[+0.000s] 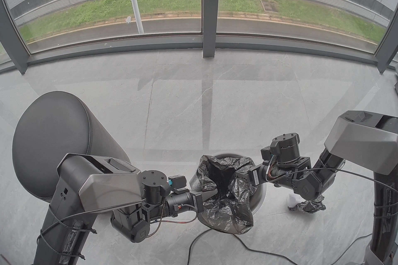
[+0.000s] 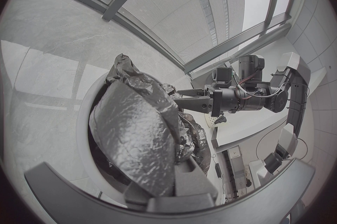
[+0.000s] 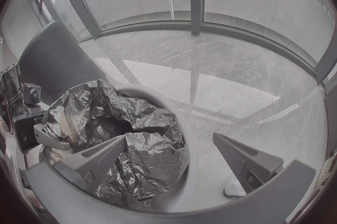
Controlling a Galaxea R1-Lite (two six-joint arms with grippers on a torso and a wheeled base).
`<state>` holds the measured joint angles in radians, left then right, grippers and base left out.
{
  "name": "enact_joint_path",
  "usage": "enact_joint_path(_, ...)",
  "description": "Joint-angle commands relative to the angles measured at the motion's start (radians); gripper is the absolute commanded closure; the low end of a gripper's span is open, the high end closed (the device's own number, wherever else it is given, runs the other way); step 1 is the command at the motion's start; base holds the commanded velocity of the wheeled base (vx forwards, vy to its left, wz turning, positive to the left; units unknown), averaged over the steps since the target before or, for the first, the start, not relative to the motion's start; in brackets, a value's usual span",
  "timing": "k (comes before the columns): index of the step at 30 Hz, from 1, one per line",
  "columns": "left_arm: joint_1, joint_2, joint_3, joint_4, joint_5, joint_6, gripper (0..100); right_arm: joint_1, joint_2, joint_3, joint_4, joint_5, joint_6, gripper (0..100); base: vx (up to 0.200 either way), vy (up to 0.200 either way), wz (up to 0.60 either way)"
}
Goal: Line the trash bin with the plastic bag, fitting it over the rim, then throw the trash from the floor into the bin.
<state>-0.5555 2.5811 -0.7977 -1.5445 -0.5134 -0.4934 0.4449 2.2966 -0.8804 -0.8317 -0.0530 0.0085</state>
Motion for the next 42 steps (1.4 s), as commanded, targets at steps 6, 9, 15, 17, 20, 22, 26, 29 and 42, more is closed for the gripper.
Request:
enact_joint_path(6,0.0,-0.002,0.0,0.0,0.004,-0.001,100,0.005,0.015,0.003,0.002,0.001,-0.001,0,0.0,0.0,0.0)
enact_joint_path(9,0.0,-0.004,0.0,0.0,0.004,-0.001,100,0.005,0.017,0.014,0.002,0.005,-0.001,100,0.0,0.0,0.0)
enact_joint_path(15,0.0,-0.004,0.0,0.0,0.004,0.001,100,0.025,0.017,0.017,0.0,0.005,-0.001,100,0.0,0.0,0.0)
enact_joint_path(17,0.0,-0.004,0.0,0.0,0.004,0.001,100,0.026,0.017,0.017,0.0,0.005,0.001,100,0.0,0.0,0.0)
enact_joint_path(20,0.002,-0.004,0.002,0.0,0.006,0.001,100,0.028,0.015,0.018,-0.001,0.005,-0.001,100,0.0,0.0,0.0)
enact_joint_path(22,0.002,-0.006,0.002,0.0,0.006,0.001,100,0.029,0.007,0.018,-0.001,0.005,-0.001,100,0.0,0.0,0.0)
enact_joint_path(26,0.002,-0.006,0.002,0.0,0.006,0.001,100,0.029,-0.014,0.029,-0.001,0.005,-0.002,100,0.0,0.0,0.0)
enact_joint_path(29,0.002,-0.006,0.0,0.0,0.013,0.001,100,0.029,-0.037,0.043,-0.001,0.005,-0.002,100,0.0,0.0,0.0)
enact_joint_path(42,0.003,-0.068,0.031,0.0,0.019,0.001,100,0.043,-0.203,0.179,-0.001,0.021,-0.004,100,0.0,0.0,0.0)
